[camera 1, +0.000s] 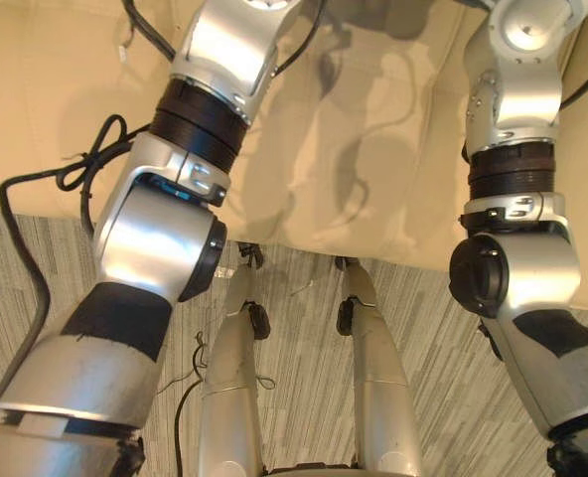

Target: Pick up cushions and gather them together orderly.

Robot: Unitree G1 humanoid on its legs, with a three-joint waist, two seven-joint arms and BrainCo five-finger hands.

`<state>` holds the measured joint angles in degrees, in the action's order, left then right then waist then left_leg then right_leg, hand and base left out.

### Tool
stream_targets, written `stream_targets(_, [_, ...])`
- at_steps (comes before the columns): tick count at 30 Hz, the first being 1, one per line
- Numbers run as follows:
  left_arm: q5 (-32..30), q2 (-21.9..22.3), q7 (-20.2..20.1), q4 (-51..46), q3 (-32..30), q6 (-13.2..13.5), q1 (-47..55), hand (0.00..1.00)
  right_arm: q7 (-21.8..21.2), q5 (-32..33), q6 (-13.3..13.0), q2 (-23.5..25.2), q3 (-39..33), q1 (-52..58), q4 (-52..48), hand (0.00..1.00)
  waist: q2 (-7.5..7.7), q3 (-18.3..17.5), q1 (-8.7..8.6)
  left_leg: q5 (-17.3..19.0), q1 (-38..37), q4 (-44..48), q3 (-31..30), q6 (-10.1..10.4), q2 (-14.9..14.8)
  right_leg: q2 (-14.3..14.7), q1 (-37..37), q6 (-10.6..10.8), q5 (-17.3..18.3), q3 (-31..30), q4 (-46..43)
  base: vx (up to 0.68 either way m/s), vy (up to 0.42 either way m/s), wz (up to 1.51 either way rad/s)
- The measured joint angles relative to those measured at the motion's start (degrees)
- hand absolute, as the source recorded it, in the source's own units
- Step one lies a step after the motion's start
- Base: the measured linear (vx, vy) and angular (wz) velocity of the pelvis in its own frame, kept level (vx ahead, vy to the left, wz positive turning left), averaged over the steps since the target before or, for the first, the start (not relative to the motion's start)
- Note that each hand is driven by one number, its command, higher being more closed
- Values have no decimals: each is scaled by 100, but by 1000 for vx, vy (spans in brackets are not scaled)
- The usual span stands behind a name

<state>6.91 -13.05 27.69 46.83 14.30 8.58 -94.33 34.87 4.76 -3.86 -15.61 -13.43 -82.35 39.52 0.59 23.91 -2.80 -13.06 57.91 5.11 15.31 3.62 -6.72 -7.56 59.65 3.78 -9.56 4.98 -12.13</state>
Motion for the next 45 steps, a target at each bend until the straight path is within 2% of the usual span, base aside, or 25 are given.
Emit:
stream_targets(2, [-9, 117, -61, 0, -225, -68, 277, 0, -123, 37, 19, 162, -7, 224, 0, 0, 1, 0, 4, 0, 12, -37, 57, -1, -22, 17, 43, -28, -25, -15, 1, 23, 1, -7])
stream_targets(4, [-15, 246, -105, -10, -576, -181, 781, 0, -233, 35, 53, 534, -8, 600, -62, 0, 4, 2, 7, 9, -5, -69, 329, -13, -133, 46, 48, -49, -46, -30, 35, 33, -5, -6])
stream_targets(10, [-17, 451, -165, -482, -1126, -180, 1537, 0, -421, 33, -31, 1090, -203, 1432, -556, 0, 7, 3, 18, -47, -218, -12, 418, -90, -171, 71, -148, -50, -29, -63, 8, 25, -6, -3])
stream_targets(11, [-18, 496, -172, -529, -1158, -183, 1753, 0, -468, 34, -32, 1121, -197, 1713, -706, 0, 9, 2, 33, 18, -333, 7, 431, -53, -176, 71, -265, -32, 10, -78, -11, -7, -17, -5])
stream_targets(14, [-20, 529, -217, -704, -1289, -205, 2159, 0, -535, 32, -62, 1265, -183, 2250, -1028, 0, 16, -2, 40, 202, -453, 173, 449, -112, -209, 66, -381, -46, 113, -95, -148, -38, -42, -2])
stream_targets(20, [38, 374, -355, -1119, -1486, -218, 2657, 0, -713, 36, -96, 1317, -208, 2937, -1832, 0, 23, -3, 49, 310, -582, 431, 463, -213, -280, 72, -603, -16, 152, -78, -220, -73, -63, 0])
stream_targets(26, [297, 118, -534, -1692, -1564, -19, 3488, 0, -944, 34, -376, 979, -251, 3911, -2771, 0, 55, -21, 59, 633, -835, 868, 461, -254, -370, 69, -1045, 23, 265, -54, -268, -57, -65, 1])
stream_targets(30, [366, 114, -589, -2228, -1557, 109, 4790, 0, -1188, 30, -468, 988, -443, 5201, -3132, 0, 104, -53, 93, 886, -1302, 1103, 436, -251, -388, 41, -1565, 34, 520, -28, -407, -23, -68, 4])
stream_targets(33, [391, 324, -791, -2410, -1540, 202, 5958, 0, -1445, 36, -520, 1220, -424, 6288, -3424, 0, 125, -78, 110, 1129, -1683, 1325, 352, -191, -428, 38, -2041, 42, 749, 42, -527, 26, -75, 6])
stream_targets(37, [330, 714, -1181, -2353, -1440, 191, 7685, 0, -1957, 43, -528, 1574, -307, 7661, -3317, 0, 339, -253, 120, 1372, -2411, 1421, 286, -125, -404, -12, -2792, 57, 1107, 120, -647, 87, -31, 11])
stream_targets(39, [271, 865, -1361, -2053, -1442, 162, 8337, 0, -2212, 164, -529, 1624, -177, 8053, -2866, 0, 426, -562, 127, 1482, -2713, 1428, 277, -117, -383, -37, -3117, 68, 1234, 179, -636, 151, -10, 11])
stream_targets(42, [89, 1112, -1692, -1268, -1516, 34, 9127, 0, -2583, 205, -466, 1865, -163, 8634, -1886, 0, 386, -1094, 156, 1799, -3305, 1584, 147, -54, -379, -65, -3927, 90, 1478, 347, -550, 183, 17, 19])
stream_targets(45, [-72, 1162, -1831, -708, -1618, -61, 9324, 0, -2718, 210, -405, 1912, -206, 8854, -1195, 0, 348, -1332, 211, 2027, -3611, 1769, 76, -34, -390, -79, -4348, 138, 1597, 411, -517, 108, 32, 11])
